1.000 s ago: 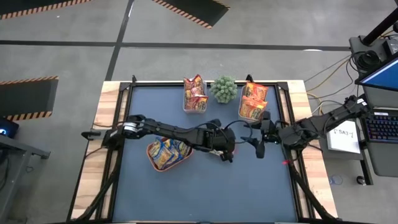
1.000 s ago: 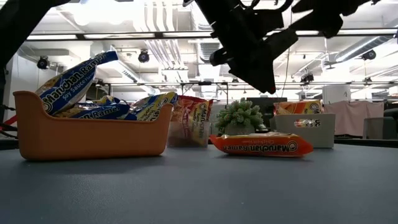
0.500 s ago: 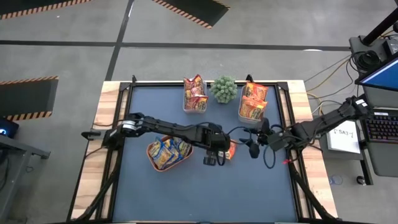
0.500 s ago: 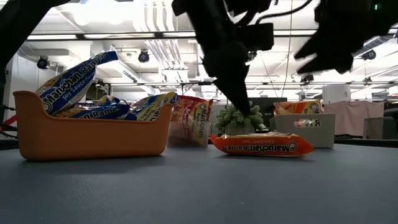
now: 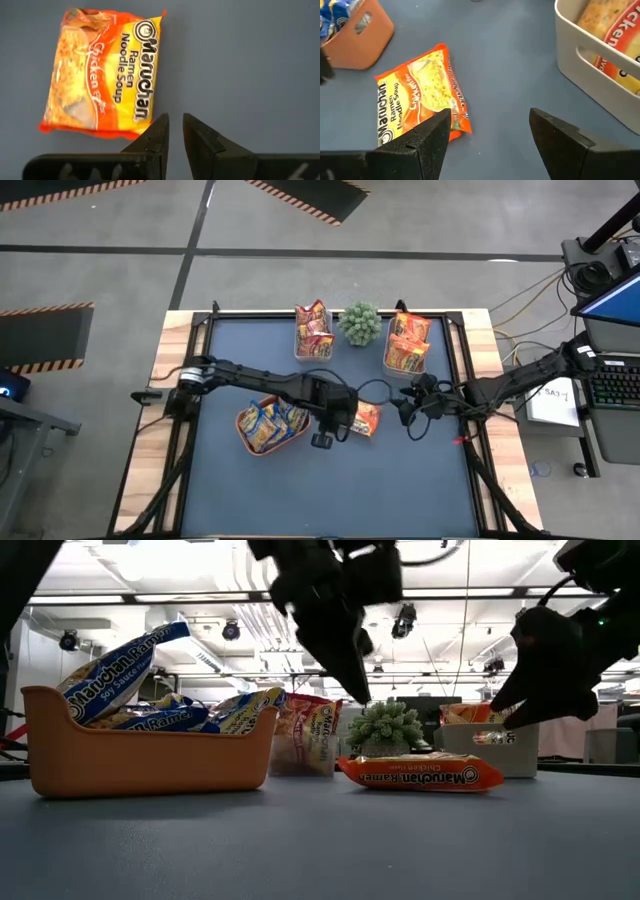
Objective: Sort Maruchan noodles
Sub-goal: Put the orange noodle pack into the gray bin
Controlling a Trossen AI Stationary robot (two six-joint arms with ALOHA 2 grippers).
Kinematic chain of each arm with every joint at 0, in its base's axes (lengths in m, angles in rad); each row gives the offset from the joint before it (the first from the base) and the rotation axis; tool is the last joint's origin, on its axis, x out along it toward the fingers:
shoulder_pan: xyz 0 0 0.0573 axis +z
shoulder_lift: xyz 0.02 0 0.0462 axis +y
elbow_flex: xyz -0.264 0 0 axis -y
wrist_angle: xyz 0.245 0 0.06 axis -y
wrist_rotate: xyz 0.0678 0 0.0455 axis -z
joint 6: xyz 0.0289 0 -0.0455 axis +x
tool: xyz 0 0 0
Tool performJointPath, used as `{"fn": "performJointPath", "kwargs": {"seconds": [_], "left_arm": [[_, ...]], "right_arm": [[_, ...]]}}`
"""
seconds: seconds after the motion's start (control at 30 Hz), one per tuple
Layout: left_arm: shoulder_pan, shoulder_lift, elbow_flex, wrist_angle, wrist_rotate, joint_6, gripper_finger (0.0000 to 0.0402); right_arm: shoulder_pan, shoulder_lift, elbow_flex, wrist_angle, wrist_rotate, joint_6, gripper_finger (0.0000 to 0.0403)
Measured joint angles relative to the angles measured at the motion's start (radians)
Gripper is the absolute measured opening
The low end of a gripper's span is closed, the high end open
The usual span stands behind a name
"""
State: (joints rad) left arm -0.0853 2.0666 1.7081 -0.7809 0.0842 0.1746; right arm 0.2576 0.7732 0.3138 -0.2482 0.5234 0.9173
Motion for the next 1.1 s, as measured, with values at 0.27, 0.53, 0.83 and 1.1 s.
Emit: {"fn": "performJointPath", "kwargs": {"seconds": [0.27,0.53,0.83,1.1], "left_arm": [[-0.03,-0.23,-0.348,0.392,-0.02,-0.212,0.0037],[-0.074,-0.283,-0.537,0.565,-0.17,-0.301,0.0037],[-0.076,-0.251,-0.583,0.676,-0.204,-0.297,0.0037],[-0.076,-0.17,-0.556,0.739,-0.208,-0.289,0.0037]], "right_arm": [[-0.003,0.0,-0.01,0.174,-0.011,-0.058,0.0256],[-0.003,0.065,-0.009,0.295,-0.055,0.022,0.0256],[-0.003,0.236,-0.009,0.376,-0.064,0.135,0.0256],[-0.009,0.318,-0.009,0.365,-0.094,0.21,0.0256]]}}
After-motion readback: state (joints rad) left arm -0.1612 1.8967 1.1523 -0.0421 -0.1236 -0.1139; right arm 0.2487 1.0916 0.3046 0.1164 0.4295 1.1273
